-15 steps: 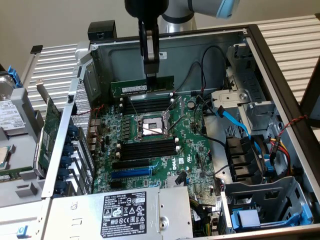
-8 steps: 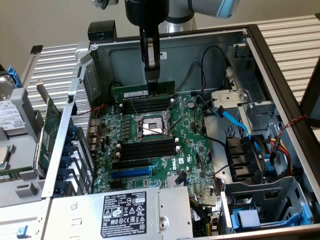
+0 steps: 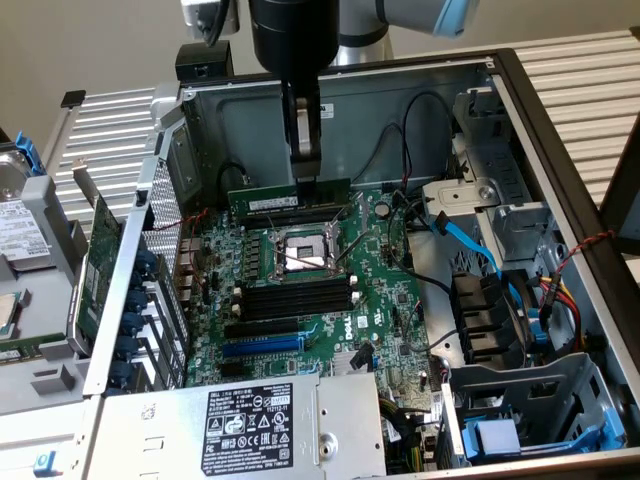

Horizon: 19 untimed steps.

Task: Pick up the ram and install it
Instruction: 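Insert the ram into the slot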

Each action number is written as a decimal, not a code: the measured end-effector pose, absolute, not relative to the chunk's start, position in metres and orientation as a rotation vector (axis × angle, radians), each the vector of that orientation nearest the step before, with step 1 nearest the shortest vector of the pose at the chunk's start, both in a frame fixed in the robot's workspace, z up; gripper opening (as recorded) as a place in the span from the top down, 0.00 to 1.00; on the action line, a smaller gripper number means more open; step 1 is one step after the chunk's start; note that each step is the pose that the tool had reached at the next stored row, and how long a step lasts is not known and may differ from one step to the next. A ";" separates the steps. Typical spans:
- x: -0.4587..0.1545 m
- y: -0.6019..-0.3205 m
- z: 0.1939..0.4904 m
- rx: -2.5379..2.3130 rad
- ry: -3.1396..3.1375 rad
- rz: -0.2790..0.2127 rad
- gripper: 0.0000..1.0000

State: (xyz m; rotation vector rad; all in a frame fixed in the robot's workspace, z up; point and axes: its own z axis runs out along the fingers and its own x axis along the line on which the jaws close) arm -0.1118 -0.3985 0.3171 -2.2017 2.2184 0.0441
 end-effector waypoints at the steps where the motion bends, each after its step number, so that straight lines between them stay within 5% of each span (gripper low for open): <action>1: -0.112 -0.399 0.316 -2.201 2.219 0.044 0.87; 19: -0.112 -0.411 0.299 -2.203 2.223 0.051 0.87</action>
